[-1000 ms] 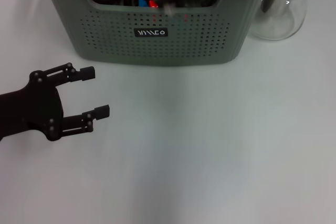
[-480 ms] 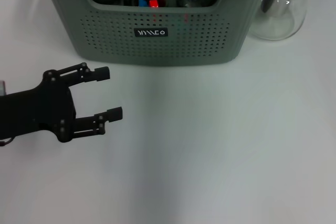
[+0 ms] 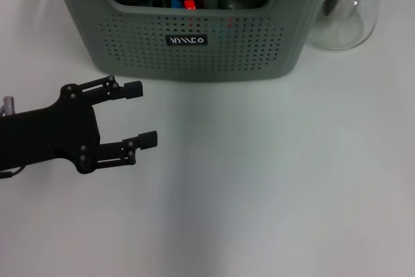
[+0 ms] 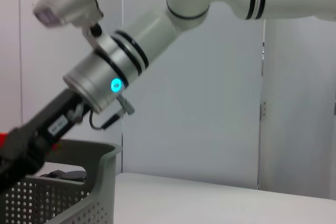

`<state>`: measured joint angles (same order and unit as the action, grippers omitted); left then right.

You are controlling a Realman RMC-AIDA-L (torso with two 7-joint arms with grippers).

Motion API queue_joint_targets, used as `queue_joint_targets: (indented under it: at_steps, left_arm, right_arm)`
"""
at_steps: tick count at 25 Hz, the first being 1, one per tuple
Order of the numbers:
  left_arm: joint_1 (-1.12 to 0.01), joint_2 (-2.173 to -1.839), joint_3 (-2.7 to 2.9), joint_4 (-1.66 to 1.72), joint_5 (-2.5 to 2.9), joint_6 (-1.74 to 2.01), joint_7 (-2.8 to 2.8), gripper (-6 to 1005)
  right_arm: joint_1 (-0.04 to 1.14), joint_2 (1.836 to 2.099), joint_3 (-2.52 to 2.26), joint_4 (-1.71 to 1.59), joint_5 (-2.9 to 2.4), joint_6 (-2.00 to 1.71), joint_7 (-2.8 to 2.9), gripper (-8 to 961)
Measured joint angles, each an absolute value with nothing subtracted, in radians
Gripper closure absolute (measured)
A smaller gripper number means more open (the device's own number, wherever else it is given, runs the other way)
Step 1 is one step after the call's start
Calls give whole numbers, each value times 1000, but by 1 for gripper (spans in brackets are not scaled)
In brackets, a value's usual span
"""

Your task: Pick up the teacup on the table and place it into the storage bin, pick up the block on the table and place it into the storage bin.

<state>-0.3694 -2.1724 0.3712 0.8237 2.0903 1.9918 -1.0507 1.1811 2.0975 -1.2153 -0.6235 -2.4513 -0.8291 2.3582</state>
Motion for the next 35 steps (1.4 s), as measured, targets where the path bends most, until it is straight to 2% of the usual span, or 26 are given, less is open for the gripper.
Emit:
queue_joint_targets:
  at_steps: [6, 12, 16, 23, 29, 35]
  left_arm:
    - [-376, -2172, 371, 824, 2091, 1990, -1051, 212]
    - [-383, -2172, 371, 804, 2092, 1989, -1052, 212]
    - [-386, -2172, 372, 801, 2094, 1992, -1052, 211]
    - [-387, -2170, 363, 801, 2087, 2001, -1055, 210]
    - [-394, -2168, 364, 802, 2086, 2013, -1091, 210]
    - [-390, -2167, 360, 805, 2091, 2016, -1110, 209]
  right_arm:
    - [1181, 2101, -1265, -580, -2447, -768, 2347, 727]
    - [1176, 2105, -1283, -577, -2444, -738, 2347, 478]
    - [1141, 2105, -1286, -642, -2404, -753, 2334, 406]
    - [934, 2098, -1288, -973, -2177, -869, 2253, 280]
    - [700, 2095, -1271, -1181, -1873, -1038, 2074, 287]
    - [536, 2094, -1182, -1126, -1643, -1290, 1836, 238]
